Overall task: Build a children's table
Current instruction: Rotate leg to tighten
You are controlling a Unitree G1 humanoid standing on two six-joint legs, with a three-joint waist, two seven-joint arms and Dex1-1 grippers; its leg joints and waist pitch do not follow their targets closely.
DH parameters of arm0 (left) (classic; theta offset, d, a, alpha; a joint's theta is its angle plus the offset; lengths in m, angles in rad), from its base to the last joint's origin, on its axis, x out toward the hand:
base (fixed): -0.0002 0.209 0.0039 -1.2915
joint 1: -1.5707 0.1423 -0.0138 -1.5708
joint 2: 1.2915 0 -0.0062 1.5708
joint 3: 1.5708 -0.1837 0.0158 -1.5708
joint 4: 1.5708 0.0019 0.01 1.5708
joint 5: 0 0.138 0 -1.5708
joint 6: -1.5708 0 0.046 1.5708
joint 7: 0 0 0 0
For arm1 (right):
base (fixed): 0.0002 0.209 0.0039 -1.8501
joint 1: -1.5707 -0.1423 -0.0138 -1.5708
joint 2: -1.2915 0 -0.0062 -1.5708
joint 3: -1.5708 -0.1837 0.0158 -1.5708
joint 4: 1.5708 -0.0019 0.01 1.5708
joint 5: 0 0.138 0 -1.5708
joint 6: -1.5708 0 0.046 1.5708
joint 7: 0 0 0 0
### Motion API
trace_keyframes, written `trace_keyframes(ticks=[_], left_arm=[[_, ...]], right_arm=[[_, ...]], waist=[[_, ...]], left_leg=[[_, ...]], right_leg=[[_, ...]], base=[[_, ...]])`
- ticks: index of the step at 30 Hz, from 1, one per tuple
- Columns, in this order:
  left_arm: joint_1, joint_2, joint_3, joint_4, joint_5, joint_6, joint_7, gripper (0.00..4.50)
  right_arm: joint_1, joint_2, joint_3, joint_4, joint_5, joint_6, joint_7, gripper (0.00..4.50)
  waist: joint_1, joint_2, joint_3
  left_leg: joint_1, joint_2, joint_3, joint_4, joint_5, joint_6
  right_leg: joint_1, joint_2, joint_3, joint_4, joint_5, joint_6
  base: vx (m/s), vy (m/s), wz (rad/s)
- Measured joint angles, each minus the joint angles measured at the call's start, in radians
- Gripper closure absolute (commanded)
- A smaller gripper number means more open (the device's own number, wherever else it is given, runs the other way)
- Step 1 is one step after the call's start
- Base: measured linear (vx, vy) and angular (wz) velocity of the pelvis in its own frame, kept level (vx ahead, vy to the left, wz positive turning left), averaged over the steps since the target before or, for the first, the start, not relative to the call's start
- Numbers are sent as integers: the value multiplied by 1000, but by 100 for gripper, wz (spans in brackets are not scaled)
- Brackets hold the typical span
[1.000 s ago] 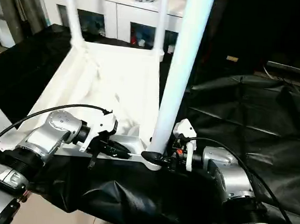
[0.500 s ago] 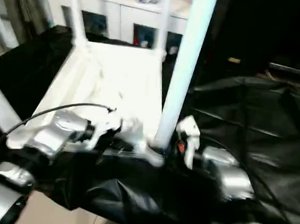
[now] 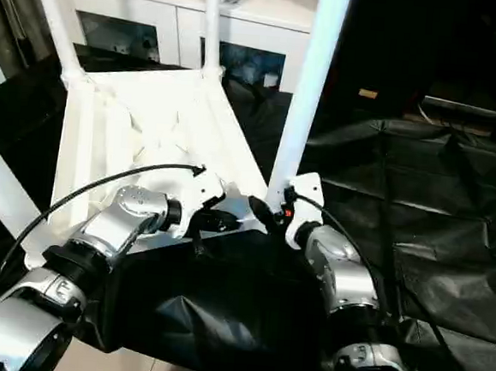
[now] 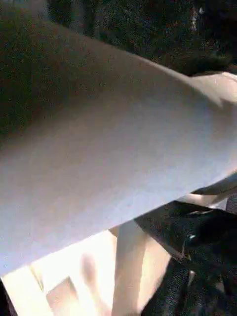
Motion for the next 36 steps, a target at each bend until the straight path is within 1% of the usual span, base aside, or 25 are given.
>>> trace_keyframes(ticks=[3, 5, 9, 14, 16, 17, 20, 21, 22, 23, 25, 27, 30, 33, 36], left_arm=[[7, 28, -8, -15, -9, -18, -70, 450], [24, 53, -10, -37, -22, -28, -132, 450], [30, 88, -24, -50, -43, -42, -237, 450], [32, 122, -39, -44, -51, -85, -344, 450], [32, 133, -40, -40, -53, -92, -370, 450], [32, 139, -40, -39, -54, -96, -385, 450], [32, 146, -45, -39, -57, -99, -405, 450], [32, 147, -46, -39, -57, -99, -410, 450], [32, 147, -47, -39, -57, -99, -412, 450], [32, 147, -47, -39, -58, -99, -413, 450], [32, 147, -47, -39, -59, -100, -417, 450], [32, 147, -47, -39, -60, -102, -422, 450], [32, 147, -46, -39, -61, -103, -419, 450], [32, 133, -43, -31, -59, -106, -383, 450], [31, 107, -29, -18, -49, -107, -300, 450]], right_arm=[[23, -53, 31, -42, 21, 6, 126, 79], [51, -89, 43, -74, 42, 8, 218, 79], [79, -144, 64, -118, 69, 21, 363, 79], [106, -217, 101, -183, 95, 67, 514, 79], [111, -225, 107, -189, 110, 81, 545, 79], [114, -228, 108, -196, 117, 93, 562, 94], [115, -232, 110, -206, 119, 113, 580, 94], [115, -233, 110, -206, 119, 115, 584, 107], [115, -233, 110, -206, 119, 116, 585, 107], [115, -233, 110, -206, 119, 117, 585, 127], [115, -233, 109, -206, 120, 120, 585, 132], [115, -234, 109, -206, 121, 122, 585, 161], [115, -233, 105, -207, 121, 124, 584, 176], [121, -220, 95, -206, 116, 117, 559, 183], [122, -188, 64, -181, 103, 92, 474, 185]], waist=[[2, 1, 0], [6, 1, 1], [12, 1, 1], [31, 1, 2], [36, 1, 2], [37, 1, 2], [39, 1, 2], [40, 1, 2], [41, 1, 2], [41, 1, 2], [43, 1, 2], [45, 1, 2], [48, 1, 2], [54, 1, 2], [50, 1, 2]], left_leg=[[0, 0, 0, -1, 0, 0], [-1, 1, 0, -2, 0, 0], [-2, 1, 1, -2, 0, 1], [-3, 2, 2, -2, 0, 1], [-2, 3, 2, -1, 0, 1], [-2, 3, 3, -1, 0, 1], [-2, 3, 3, 0, 0, 1], [-2, 3, 3, 0, 0, 1], [-2, 3, 3, 0, 0, 1], [-2, 3, 3, 0, 0, 1], [-2, 3, 3, 0, 0, 1], [-2, 3, 3, 0, 0, 1], [-2, 3, 3, 0, 0, 1], [-2, 3, 3, 0, 0, 1], [-1, 3, 4, 1, 0, 0]], right_leg=[[0, 0, 0, 0, 0, 1], [0, 0, -1, 0, -2, 4], [-1, 0, -1, -1, -4, 4], [-2, 1, -1, 0, -4, 4], [-2, 0, -1, 0, -4, 4], [-1, 0, -1, 1, -4, 4], [-1, 0, 0, 1, -4, 4], [-1, 0, 0, 1, -4, 4], [-1, 0, 0, 1, -4, 4], [-1, 0, 0, 1, -4, 4], [-2, 0, -1, 1, -4, 4], [-2, 0, -1, 1, -4, 4], [-2, 0, -1, 1, -4, 4], [-1, 0, -1, 1, -4, 4], [-1, 0, 0, 2, -3, 2]], base=[[0, 0, 0], [0, 0, 0], [0, 0, 0], [0, 0, 0], [0, 0, 0], [0, 0, 0], [0, 0, 0], [0, 0, 0], [0, 0, 0], [0, 0, 0], [0, 0, 0], [0, 0, 0], [0, 0, 0], [0, 0, 0], [0, 0, 0]])
